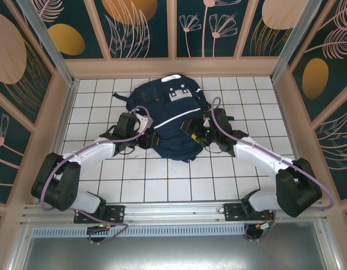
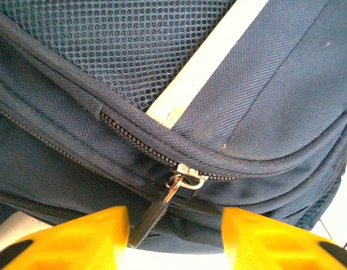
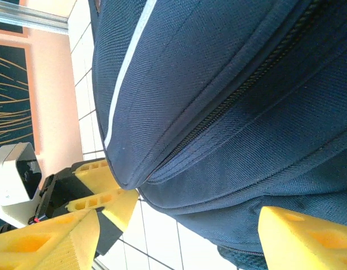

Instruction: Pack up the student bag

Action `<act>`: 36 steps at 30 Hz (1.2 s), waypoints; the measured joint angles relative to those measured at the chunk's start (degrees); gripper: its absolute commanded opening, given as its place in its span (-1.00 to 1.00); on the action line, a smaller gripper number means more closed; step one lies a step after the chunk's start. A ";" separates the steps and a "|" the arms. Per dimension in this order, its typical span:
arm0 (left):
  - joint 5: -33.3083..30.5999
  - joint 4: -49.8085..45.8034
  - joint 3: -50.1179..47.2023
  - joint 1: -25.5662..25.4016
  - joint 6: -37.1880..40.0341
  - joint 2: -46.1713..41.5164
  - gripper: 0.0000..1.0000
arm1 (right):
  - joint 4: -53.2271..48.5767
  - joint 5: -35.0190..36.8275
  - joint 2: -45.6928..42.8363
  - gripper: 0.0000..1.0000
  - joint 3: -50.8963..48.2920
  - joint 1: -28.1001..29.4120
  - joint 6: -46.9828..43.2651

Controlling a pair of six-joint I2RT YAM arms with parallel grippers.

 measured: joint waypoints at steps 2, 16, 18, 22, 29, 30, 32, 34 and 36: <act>0.22 0.02 0.00 0.00 0.02 -0.02 -0.38 | -0.02 0.02 0.22 0.48 0.31 0.09 0.02; -0.09 0.00 -0.79 0.00 -1.97 -4.07 -0.64 | -0.72 1.01 5.38 0.30 5.51 2.16 0.20; -0.52 -0.02 -0.98 0.00 -2.45 -4.63 -0.47 | -0.72 1.11 6.88 0.29 6.64 2.40 0.22; -2.71 -0.24 -0.98 0.00 -2.97 -4.70 -0.05 | -0.90 1.11 8.50 0.29 7.61 2.69 0.26; -2.47 0.22 -1.18 0.00 -2.78 -2.23 -0.11 | -1.07 1.09 8.70 0.25 7.76 2.80 0.68; -2.34 0.46 -1.42 0.00 -2.58 -1.75 -0.16 | -1.07 1.09 8.76 0.24 7.87 2.80 0.72; -2.21 0.48 -1.57 0.00 -2.27 -1.09 -0.27 | -1.07 1.07 8.79 0.23 8.11 2.80 0.85; -2.38 0.68 -1.62 0.00 -1.92 -0.63 -0.41 | -1.03 1.07 8.79 0.22 8.28 2.84 0.85; -2.80 0.81 -1.62 0.00 -1.53 -0.52 -0.54 | -1.03 1.07 8.79 0.21 8.33 2.91 0.85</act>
